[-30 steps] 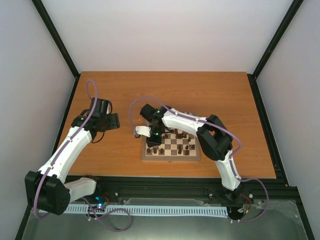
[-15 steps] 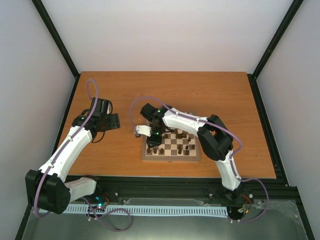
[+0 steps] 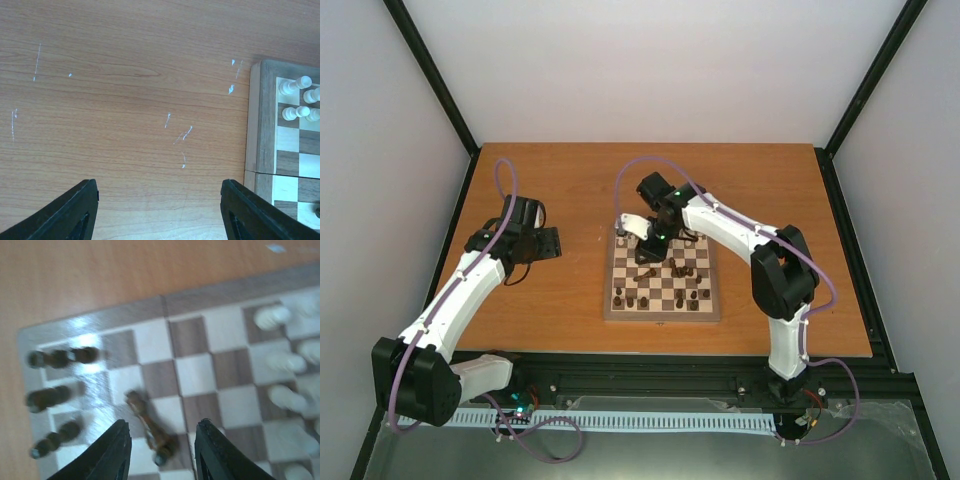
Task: Set up the chess pieces on the board
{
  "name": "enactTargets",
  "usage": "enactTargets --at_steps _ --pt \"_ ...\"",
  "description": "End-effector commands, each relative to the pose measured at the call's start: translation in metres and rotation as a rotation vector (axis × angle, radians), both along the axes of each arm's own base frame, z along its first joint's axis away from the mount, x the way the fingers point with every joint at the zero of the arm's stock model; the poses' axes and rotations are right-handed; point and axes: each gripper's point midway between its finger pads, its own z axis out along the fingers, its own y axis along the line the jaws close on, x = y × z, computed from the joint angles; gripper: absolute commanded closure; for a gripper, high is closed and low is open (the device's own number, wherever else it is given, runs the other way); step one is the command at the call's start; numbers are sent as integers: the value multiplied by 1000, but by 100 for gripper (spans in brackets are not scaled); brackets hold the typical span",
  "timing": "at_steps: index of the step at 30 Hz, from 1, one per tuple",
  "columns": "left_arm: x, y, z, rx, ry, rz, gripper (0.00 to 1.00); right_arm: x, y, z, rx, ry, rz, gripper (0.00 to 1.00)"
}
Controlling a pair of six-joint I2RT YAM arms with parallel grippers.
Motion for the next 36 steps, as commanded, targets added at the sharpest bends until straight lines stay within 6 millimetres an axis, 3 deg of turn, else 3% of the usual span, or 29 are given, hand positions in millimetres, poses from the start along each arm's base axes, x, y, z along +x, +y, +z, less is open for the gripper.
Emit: enactTargets --at_steps 1,19,27,36 --pt "4 0 3 -2 -13 -17 30 26 -24 -16 -85 -54 -118 65" --pt "4 -1 2 -5 -10 -19 30 8 -39 -54 -181 40 -81 63" --pt "4 -1 2 -4 -8 -19 30 3 -42 -62 -204 58 -69 63" --pt "4 -1 1 -7 -5 -20 30 -1 -42 -53 -189 53 -58 61"
